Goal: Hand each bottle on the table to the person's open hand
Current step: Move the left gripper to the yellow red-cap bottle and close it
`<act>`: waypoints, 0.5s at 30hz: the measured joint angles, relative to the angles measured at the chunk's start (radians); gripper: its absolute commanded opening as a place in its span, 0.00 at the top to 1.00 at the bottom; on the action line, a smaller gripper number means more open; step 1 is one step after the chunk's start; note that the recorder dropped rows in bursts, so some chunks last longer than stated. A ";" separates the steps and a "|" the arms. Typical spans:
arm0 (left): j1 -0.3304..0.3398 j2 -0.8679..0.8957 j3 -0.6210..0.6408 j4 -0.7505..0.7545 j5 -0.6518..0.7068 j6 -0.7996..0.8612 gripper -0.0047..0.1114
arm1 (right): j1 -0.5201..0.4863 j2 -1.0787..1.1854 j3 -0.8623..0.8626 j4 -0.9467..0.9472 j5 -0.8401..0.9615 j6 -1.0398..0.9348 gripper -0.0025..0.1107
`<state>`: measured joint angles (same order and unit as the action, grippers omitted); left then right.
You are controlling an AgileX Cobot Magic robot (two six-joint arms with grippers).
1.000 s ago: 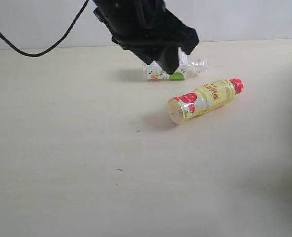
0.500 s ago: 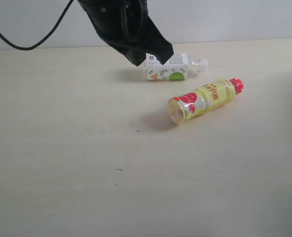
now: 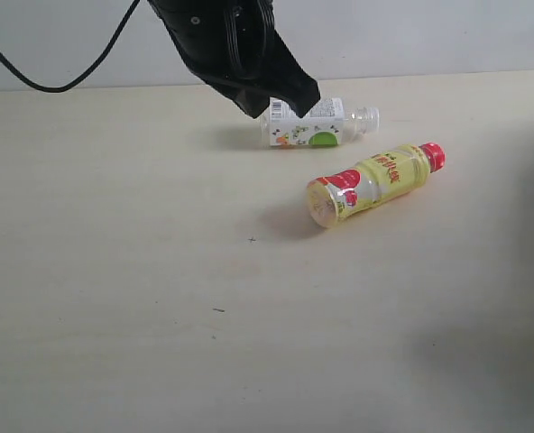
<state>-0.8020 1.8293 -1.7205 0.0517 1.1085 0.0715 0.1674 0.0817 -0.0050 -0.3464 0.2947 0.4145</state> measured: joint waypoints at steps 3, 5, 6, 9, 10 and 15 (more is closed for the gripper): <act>0.000 0.000 0.000 0.000 0.000 0.002 0.96 | 0.000 0.000 0.000 0.000 0.000 0.000 0.98; 0.000 0.000 0.000 0.000 0.000 0.002 0.96 | 0.000 0.000 0.000 0.000 0.000 0.000 0.98; 0.000 0.000 0.000 0.000 0.000 0.002 0.96 | 0.000 0.000 0.000 0.000 0.000 0.000 0.98; 0.000 0.000 0.000 0.000 0.000 0.002 0.96 | 0.000 0.000 0.000 0.000 0.000 0.000 0.98; 0.000 0.000 0.000 0.000 0.000 0.002 0.96 | 0.000 0.000 0.000 0.000 0.000 0.000 0.98; 0.000 0.009 0.000 0.011 -0.086 0.002 0.96 | 0.000 0.000 0.000 0.000 0.000 0.000 0.98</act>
<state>-0.8020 1.8381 -1.7205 0.0622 1.0227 0.0735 0.1674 0.0817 -0.0050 -0.3464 0.2947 0.4145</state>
